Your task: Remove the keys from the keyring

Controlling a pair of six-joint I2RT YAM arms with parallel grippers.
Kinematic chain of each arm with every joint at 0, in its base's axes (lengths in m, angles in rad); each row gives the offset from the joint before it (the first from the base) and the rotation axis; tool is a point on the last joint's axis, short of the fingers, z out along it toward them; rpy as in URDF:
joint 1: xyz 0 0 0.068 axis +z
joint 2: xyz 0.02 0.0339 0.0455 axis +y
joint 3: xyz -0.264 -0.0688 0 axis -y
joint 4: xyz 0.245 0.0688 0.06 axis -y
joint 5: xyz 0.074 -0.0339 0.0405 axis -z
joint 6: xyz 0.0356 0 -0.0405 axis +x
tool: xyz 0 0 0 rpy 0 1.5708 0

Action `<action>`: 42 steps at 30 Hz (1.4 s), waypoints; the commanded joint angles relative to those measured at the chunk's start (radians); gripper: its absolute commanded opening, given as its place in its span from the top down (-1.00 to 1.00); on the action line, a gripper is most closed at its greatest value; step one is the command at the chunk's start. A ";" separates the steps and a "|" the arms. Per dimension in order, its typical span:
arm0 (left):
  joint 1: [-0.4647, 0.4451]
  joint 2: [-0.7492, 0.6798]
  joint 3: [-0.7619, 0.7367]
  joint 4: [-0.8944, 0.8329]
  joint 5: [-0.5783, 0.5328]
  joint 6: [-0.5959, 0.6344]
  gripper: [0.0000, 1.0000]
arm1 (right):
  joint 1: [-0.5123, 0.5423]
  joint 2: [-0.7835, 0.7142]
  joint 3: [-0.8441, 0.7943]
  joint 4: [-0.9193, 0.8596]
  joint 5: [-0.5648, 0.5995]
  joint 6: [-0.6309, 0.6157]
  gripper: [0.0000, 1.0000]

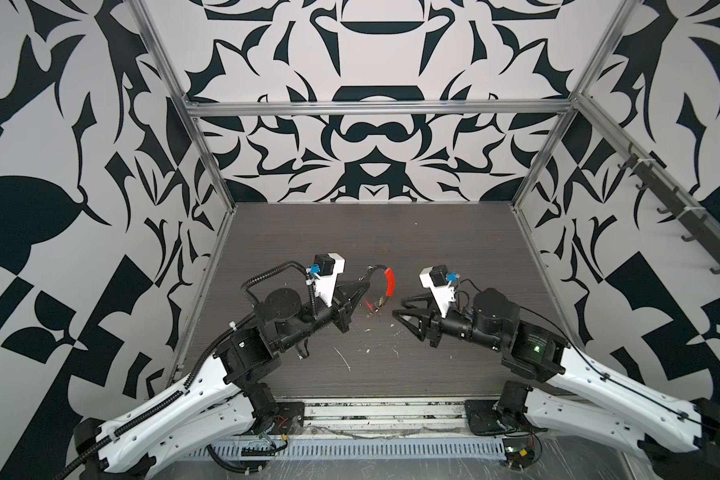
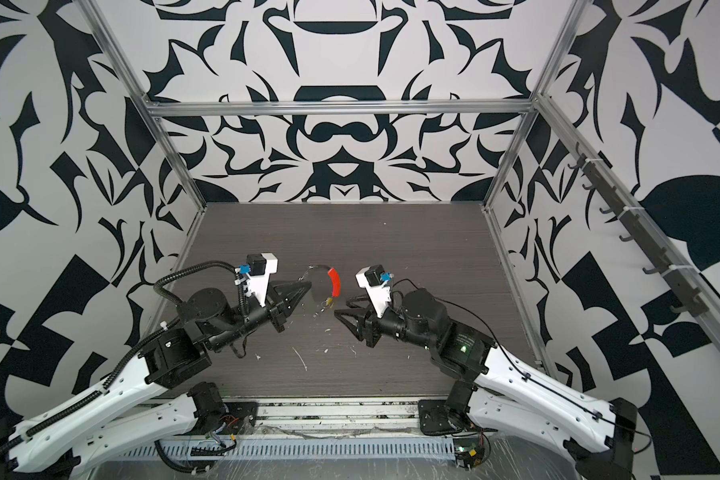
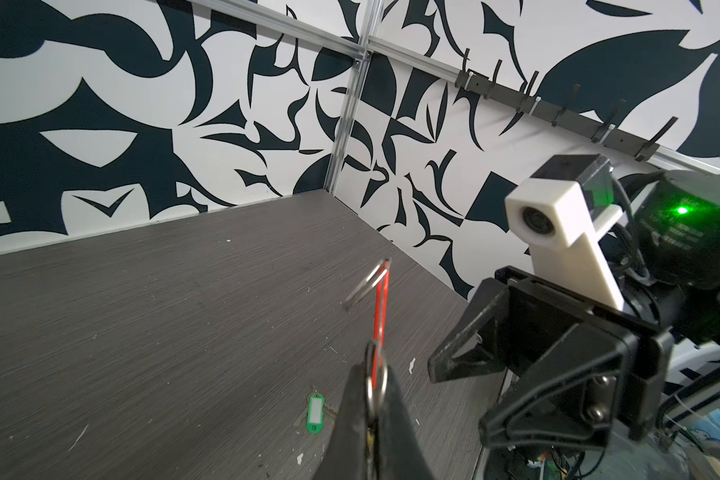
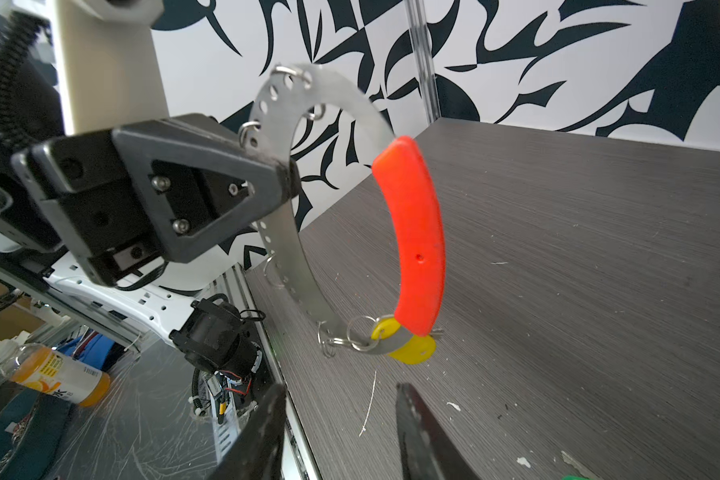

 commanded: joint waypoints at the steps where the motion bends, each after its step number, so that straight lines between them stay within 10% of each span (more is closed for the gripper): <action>1: -0.005 -0.007 0.038 0.007 -0.034 -0.006 1.00 | 0.021 0.030 -0.003 0.108 0.050 0.048 0.08; 18: -0.068 0.025 0.078 -0.015 -0.160 0.058 1.00 | 0.080 0.068 -0.018 -0.014 0.446 0.271 0.24; 32: -0.069 -0.026 0.054 0.047 0.009 0.059 1.00 | -0.152 0.253 -0.351 0.885 -0.334 0.443 0.20; 42: -0.069 -0.076 -0.008 0.092 0.115 0.073 1.00 | -0.167 0.322 -0.303 0.963 -0.403 0.462 0.56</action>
